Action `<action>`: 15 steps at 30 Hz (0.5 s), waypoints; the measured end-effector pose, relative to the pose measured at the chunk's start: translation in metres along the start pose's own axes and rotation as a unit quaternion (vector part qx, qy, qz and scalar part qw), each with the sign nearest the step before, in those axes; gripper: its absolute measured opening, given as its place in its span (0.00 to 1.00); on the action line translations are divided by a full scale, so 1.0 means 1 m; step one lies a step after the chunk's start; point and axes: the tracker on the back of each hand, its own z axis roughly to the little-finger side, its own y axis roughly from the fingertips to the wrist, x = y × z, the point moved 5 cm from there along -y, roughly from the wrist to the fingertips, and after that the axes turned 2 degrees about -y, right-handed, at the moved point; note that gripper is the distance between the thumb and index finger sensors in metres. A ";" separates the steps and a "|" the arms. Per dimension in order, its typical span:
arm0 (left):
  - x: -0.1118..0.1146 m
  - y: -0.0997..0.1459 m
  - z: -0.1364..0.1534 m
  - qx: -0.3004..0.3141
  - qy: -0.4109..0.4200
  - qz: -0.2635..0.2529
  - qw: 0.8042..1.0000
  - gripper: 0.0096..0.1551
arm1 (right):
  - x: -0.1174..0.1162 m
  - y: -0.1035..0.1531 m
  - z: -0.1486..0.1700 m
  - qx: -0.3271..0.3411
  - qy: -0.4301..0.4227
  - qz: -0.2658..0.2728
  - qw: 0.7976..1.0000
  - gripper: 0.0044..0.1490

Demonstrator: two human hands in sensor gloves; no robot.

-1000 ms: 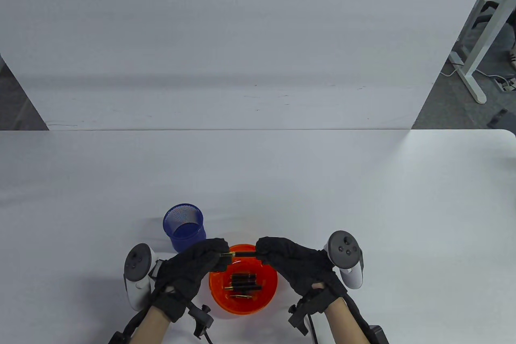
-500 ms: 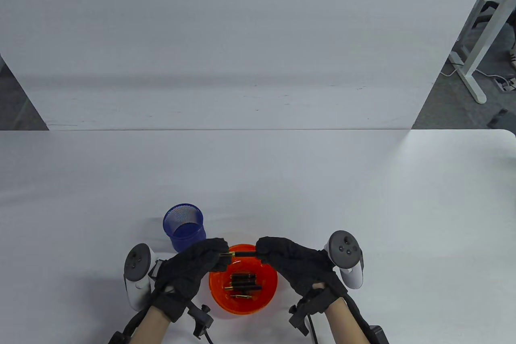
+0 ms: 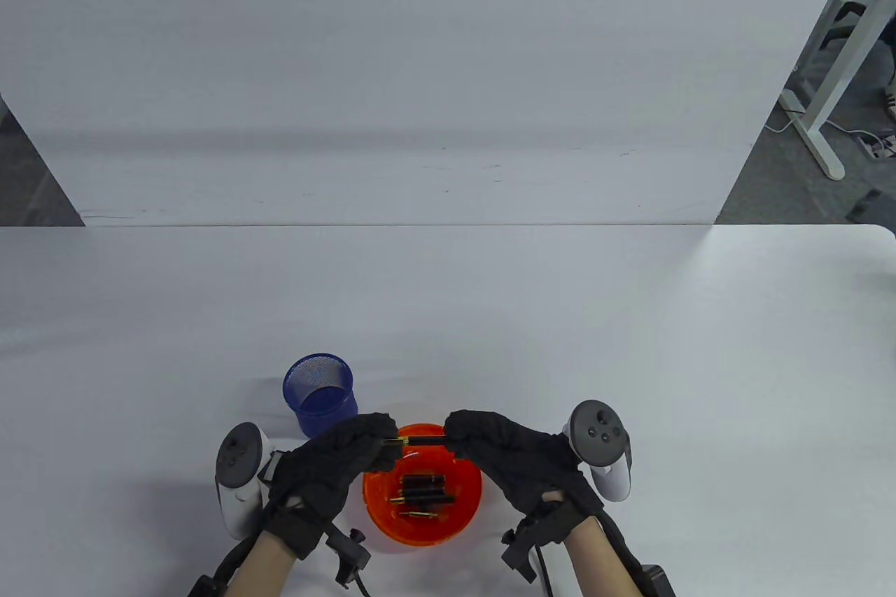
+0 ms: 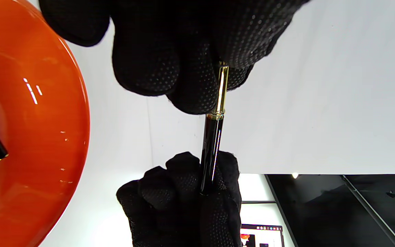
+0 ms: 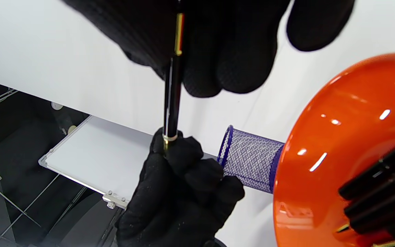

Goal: Assemble fountain pens from components

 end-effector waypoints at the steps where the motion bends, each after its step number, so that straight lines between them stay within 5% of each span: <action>1: 0.000 0.000 0.000 0.000 0.001 0.000 1.000 0.22 | 0.000 0.000 0.001 0.000 -0.008 0.001 1.000 0.27; 15: 0.000 0.000 0.000 0.002 0.002 0.001 1.000 0.22 | 0.000 0.001 -0.001 0.001 -0.007 0.003 1.000 0.27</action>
